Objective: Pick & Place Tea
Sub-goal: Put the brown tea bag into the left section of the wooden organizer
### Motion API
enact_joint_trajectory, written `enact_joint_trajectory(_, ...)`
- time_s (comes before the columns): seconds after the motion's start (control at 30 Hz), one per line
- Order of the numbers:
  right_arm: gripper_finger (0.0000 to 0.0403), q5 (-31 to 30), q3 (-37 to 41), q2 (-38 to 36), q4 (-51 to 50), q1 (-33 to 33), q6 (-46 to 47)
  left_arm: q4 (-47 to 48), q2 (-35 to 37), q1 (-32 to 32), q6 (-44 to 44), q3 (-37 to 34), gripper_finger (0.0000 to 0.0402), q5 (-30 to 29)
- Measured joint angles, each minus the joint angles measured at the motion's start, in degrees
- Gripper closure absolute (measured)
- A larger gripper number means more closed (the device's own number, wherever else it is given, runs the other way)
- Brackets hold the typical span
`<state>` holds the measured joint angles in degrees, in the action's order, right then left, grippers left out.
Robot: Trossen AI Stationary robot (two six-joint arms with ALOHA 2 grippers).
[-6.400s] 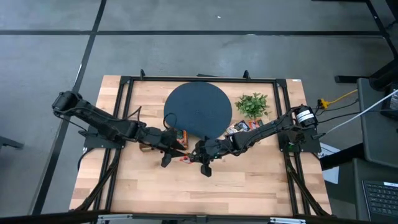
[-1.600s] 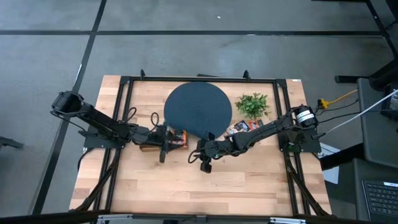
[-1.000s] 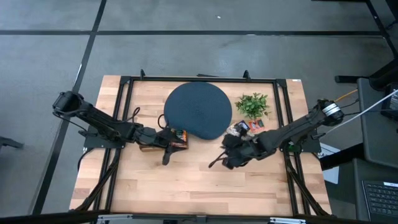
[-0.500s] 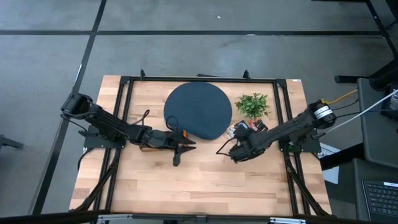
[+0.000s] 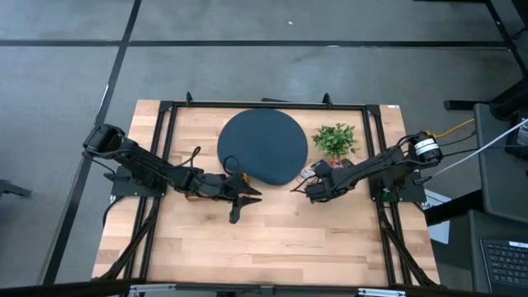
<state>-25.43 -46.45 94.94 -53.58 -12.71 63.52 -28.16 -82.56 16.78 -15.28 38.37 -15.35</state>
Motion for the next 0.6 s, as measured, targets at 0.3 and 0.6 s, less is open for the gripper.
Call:
enact_joint_trajectory(0.3,0.0399,1.56,3.99,-0.35,15.04,0.66,-5.40,0.05,-0.01,0.00,0.01,0.00,0.0314,0.02)
enact_joint_trajectory(0.6,0.0399,11.15,2.89,-0.01,34.51,-3.91,-19.75,0.09,-0.02,0.00,0.00,-0.02,0.0314,0.00)
